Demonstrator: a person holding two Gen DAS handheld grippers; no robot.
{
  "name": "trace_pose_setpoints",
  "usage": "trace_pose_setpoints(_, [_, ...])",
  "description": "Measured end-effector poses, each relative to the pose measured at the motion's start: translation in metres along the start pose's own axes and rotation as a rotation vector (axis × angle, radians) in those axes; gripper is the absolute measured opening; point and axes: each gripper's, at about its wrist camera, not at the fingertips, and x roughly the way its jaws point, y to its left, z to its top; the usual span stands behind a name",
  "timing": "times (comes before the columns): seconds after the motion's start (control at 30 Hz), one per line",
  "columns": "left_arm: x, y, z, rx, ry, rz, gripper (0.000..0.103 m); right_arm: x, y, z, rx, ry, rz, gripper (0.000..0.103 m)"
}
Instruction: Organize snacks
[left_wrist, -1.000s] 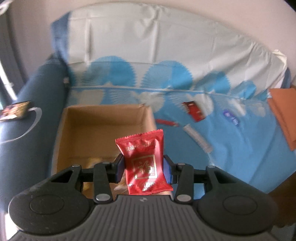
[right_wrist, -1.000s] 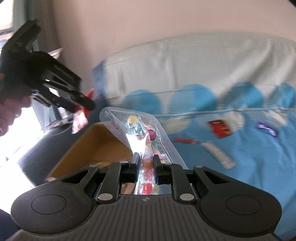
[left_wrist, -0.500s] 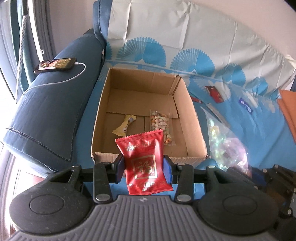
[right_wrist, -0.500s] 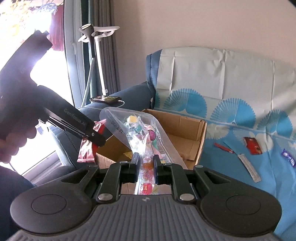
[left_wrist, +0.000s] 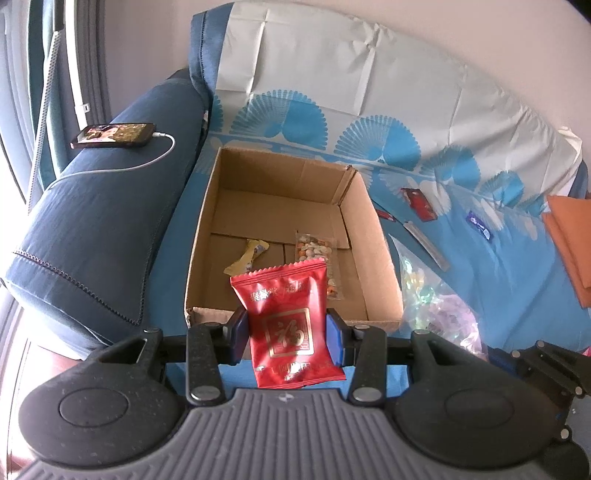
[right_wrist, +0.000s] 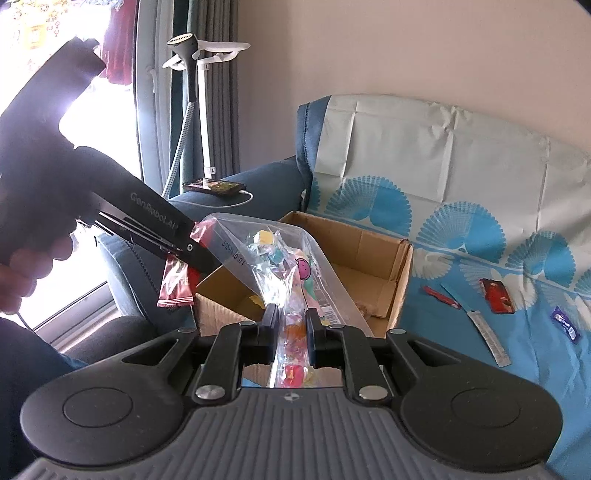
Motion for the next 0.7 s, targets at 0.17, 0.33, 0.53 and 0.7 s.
trace_pose_setpoints(0.17, [0.005, -0.001, 0.002, 0.001, 0.007, 0.001, 0.048, -0.001, -0.007, -0.002, -0.002, 0.008, 0.005, 0.016])
trace_pose_setpoints(0.33, [0.010, -0.002, 0.004, 0.002, 0.011, -0.003, 0.048, 0.004, -0.010, -0.002, 0.003, 0.021, 0.004, 0.016])
trace_pose_setpoints(0.53, [0.018, 0.001, 0.006, -0.004, 0.021, 0.000, 0.048, 0.012, -0.009, 0.000, 0.006, 0.035, 0.004, 0.016])
trace_pose_setpoints(0.7, [0.021, 0.002, 0.007, -0.008, 0.022, 0.001, 0.048, 0.017, -0.010, 0.001, 0.011, 0.044, -0.001, 0.016])
